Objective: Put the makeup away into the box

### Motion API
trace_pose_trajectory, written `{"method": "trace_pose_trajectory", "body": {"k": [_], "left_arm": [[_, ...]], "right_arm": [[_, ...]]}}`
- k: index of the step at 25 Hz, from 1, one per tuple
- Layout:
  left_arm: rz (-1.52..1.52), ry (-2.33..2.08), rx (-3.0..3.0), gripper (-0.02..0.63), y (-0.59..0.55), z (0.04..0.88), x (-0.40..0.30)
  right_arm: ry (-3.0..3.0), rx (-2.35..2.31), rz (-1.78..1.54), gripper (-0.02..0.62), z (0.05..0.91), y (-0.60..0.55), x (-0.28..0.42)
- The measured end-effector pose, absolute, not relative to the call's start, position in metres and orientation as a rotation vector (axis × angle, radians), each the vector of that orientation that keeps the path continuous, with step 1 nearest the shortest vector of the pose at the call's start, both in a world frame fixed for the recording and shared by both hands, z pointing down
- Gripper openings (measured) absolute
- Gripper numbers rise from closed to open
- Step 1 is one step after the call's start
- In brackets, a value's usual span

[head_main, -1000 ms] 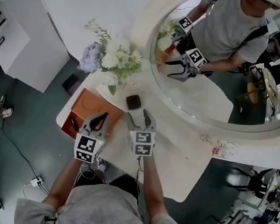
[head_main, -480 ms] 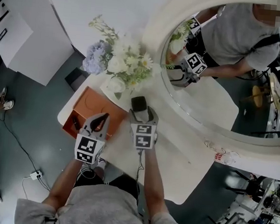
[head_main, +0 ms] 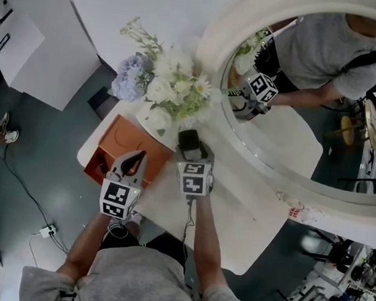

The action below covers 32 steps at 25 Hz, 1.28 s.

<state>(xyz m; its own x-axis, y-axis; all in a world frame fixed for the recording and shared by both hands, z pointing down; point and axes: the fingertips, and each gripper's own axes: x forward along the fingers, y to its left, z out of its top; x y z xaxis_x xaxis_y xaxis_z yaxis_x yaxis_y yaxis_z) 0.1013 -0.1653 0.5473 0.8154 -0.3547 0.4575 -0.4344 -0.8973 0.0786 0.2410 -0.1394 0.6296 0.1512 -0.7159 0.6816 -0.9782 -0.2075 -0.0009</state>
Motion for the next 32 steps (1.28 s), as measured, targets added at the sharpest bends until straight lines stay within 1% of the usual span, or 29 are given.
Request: {"method": "trace_pose_trajectory", "body": {"k": [14, 22, 32], "left_arm": [[0.666, -0.651, 2.802, 0.0, -0.172, 0.55, 0.093], [0.656, -0.668, 2.808, 0.0, -0.169, 0.544, 0.084], [0.626, -0.733, 2.81, 0.0, -0.165, 0.531, 0.055]], "right_arm": [[-1.639, 1.946, 0.81, 0.305, 0.63, -0.139, 0.24], [-1.676, 1.978, 0.76, 0.305, 0.603, -0.135, 0.233], [-1.797, 1.968, 0.647, 0.305, 0.56, -0.125, 0.189]]}}
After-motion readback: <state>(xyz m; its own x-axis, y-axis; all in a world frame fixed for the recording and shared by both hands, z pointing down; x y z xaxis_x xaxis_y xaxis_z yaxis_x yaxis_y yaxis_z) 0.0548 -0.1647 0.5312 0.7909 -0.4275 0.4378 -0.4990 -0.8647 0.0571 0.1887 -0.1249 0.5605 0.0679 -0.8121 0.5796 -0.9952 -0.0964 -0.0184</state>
